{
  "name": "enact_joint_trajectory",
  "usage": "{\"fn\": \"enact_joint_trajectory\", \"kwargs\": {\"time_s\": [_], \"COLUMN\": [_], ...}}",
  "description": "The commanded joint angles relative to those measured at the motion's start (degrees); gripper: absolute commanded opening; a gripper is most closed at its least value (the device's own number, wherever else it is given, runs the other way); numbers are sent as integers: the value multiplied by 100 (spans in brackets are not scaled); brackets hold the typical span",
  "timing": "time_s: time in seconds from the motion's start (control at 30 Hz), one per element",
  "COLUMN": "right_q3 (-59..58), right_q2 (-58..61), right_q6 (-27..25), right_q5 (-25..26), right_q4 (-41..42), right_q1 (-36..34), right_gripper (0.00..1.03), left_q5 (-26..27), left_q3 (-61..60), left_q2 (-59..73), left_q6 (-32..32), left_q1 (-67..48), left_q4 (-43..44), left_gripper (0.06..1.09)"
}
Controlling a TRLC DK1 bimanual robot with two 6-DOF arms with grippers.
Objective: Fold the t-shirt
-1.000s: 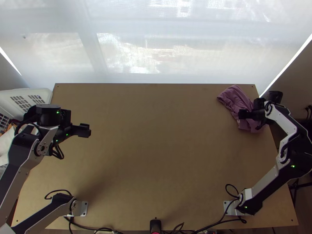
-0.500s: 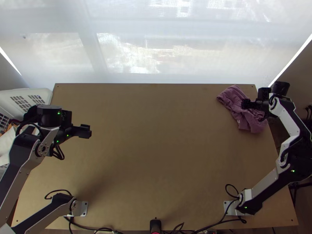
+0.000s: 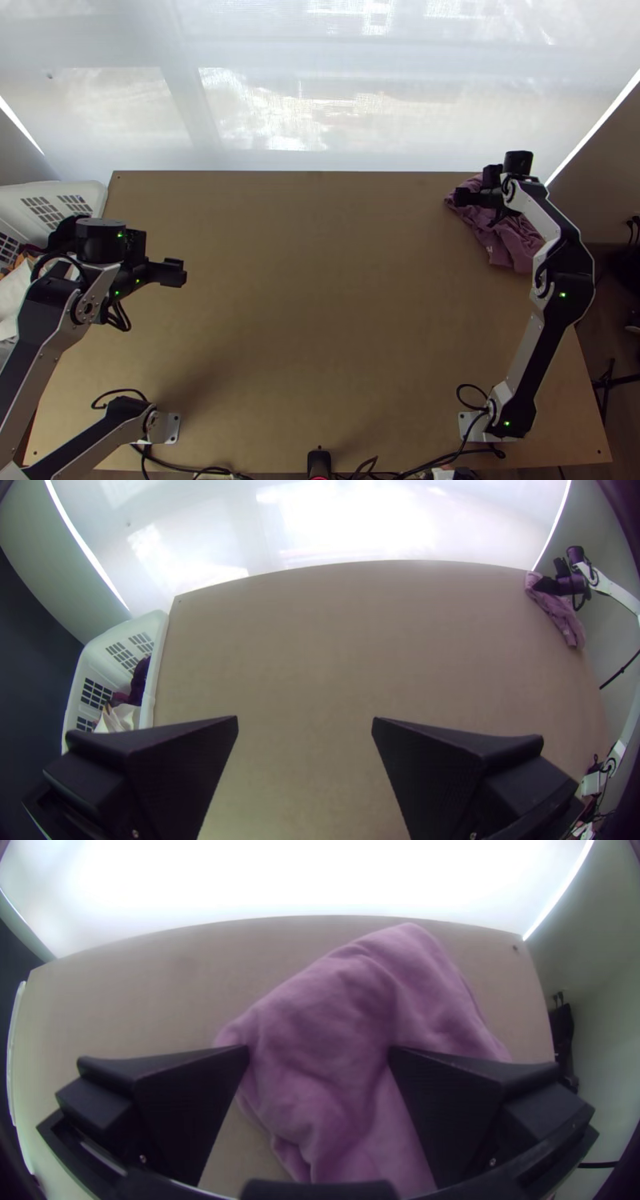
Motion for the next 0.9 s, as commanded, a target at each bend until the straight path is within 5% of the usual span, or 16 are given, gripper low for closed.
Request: {"fn": "enact_joint_trajectory", "kwargs": {"time_s": [0.0,0.53,0.87], "right_q3": [591,1540,1171], "right_q2": [708,1244,752], "right_q6": [127,144,153], "right_q5": [-4,365,400], "right_q4": [-119,-111,-163], "right_q1": [166,-467,-625], "right_gripper": [96,96,97], "left_q5": [-12,-12,-12], "left_q3": [-37,95,121], "left_q2": [-28,236,139], "left_q6": [27,36,27], "left_q1": [119,92,92], "left_q4": [-77,11,-6], "left_gripper": [104,104,104]}}
